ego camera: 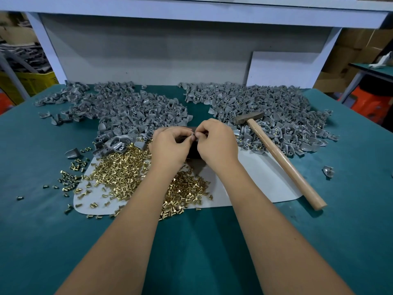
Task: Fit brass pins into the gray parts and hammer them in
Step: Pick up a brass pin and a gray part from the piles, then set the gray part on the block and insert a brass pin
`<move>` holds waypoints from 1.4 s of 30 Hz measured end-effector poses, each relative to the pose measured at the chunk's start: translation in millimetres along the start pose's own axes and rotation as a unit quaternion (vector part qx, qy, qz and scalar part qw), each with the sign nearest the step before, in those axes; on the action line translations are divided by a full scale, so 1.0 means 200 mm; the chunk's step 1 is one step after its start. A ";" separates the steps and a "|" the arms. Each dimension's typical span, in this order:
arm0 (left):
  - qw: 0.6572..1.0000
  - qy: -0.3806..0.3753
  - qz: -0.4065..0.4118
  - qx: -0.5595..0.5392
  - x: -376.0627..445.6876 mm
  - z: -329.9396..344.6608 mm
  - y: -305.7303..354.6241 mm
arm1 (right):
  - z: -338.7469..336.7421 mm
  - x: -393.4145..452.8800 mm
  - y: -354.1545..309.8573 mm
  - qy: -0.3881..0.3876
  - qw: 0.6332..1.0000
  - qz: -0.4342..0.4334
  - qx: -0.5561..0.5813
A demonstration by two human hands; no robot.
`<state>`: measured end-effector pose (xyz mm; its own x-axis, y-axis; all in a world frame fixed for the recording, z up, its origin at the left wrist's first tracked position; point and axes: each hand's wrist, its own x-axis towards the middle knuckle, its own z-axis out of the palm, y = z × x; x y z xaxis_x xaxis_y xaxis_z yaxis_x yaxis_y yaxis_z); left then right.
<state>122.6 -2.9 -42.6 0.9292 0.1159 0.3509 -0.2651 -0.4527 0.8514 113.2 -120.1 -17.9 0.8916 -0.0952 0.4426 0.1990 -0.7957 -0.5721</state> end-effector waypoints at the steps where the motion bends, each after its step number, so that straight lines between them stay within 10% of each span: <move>1: 1.000 -0.001 0.000 0.001 0.00 0.00 0.00 | 0.00 0.00 0.00 -0.003 1.000 0.002 -0.004; 25: 0.998 0.000 -0.030 0.054 -0.03 -0.02 0.04 | -0.06 -0.04 0.04 0.031 0.997 0.013 0.068; 32: 0.999 -0.018 -0.039 0.031 -0.02 -0.01 0.03 | -0.38 -0.12 0.31 0.073 0.942 0.181 -0.271; 42: 0.995 0.029 -0.025 0.092 -0.08 0.01 0.06 | -0.35 -0.16 0.35 0.047 0.923 0.238 -0.299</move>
<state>105.1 -11.9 -38.1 0.9221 0.1908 0.3366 -0.1622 -0.5992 0.7840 70.1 -214.3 -24.8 0.7749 -0.5491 0.3132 -0.4919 -0.8349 -0.2468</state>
